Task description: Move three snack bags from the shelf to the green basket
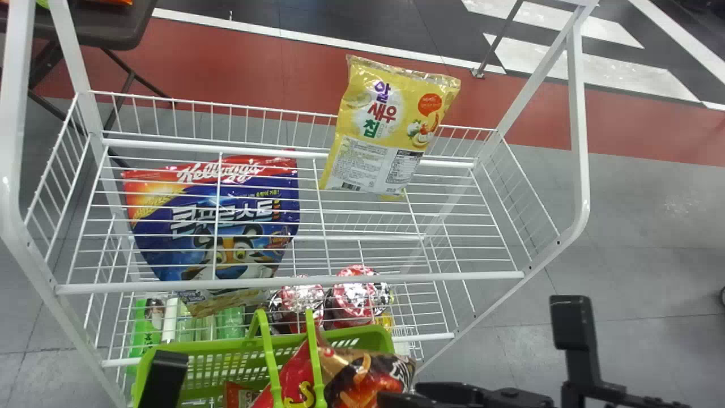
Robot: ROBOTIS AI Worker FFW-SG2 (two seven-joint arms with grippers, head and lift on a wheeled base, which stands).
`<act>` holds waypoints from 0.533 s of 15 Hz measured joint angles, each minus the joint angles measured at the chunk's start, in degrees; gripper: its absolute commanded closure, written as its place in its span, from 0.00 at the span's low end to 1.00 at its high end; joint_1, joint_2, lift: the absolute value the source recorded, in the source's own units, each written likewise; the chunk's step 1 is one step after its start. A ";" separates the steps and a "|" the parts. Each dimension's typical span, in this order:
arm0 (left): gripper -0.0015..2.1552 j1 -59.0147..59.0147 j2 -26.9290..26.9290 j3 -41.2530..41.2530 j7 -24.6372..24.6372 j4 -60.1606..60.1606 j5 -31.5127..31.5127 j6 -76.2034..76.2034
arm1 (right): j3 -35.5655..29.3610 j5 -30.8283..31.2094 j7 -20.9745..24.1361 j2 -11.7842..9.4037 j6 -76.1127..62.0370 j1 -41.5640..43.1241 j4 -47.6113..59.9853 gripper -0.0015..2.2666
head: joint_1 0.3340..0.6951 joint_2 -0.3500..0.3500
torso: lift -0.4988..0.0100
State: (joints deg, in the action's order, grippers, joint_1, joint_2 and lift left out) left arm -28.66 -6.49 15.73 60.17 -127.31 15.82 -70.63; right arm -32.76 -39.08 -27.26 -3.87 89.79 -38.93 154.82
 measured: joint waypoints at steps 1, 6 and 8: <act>0.68 0.00 -0.05 0.00 0.03 -0.03 0.01 -0.06 | -1.79 -1.00 -0.21 0.44 0.00 0.09 1.04 0.02 | 1.00 0.00 | 0.89; 0.68 -0.20 -0.19 0.02 -0.12 -0.50 0.03 -0.87 | -10.01 -4.05 -1.84 2.48 0.00 1.71 2.31 0.02 | 1.00 0.00 | 0.89; 0.68 -0.19 -0.18 0.17 -0.26 -0.64 -0.06 -1.48 | -13.22 -4.30 -3.22 3.62 0.00 2.25 0.79 0.02 | 1.00 0.00 | 0.89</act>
State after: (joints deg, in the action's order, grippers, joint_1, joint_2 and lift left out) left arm -28.84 -6.67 15.90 59.91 -127.95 15.76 -72.11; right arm -45.98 -43.39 -30.48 -0.25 89.79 -36.68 155.61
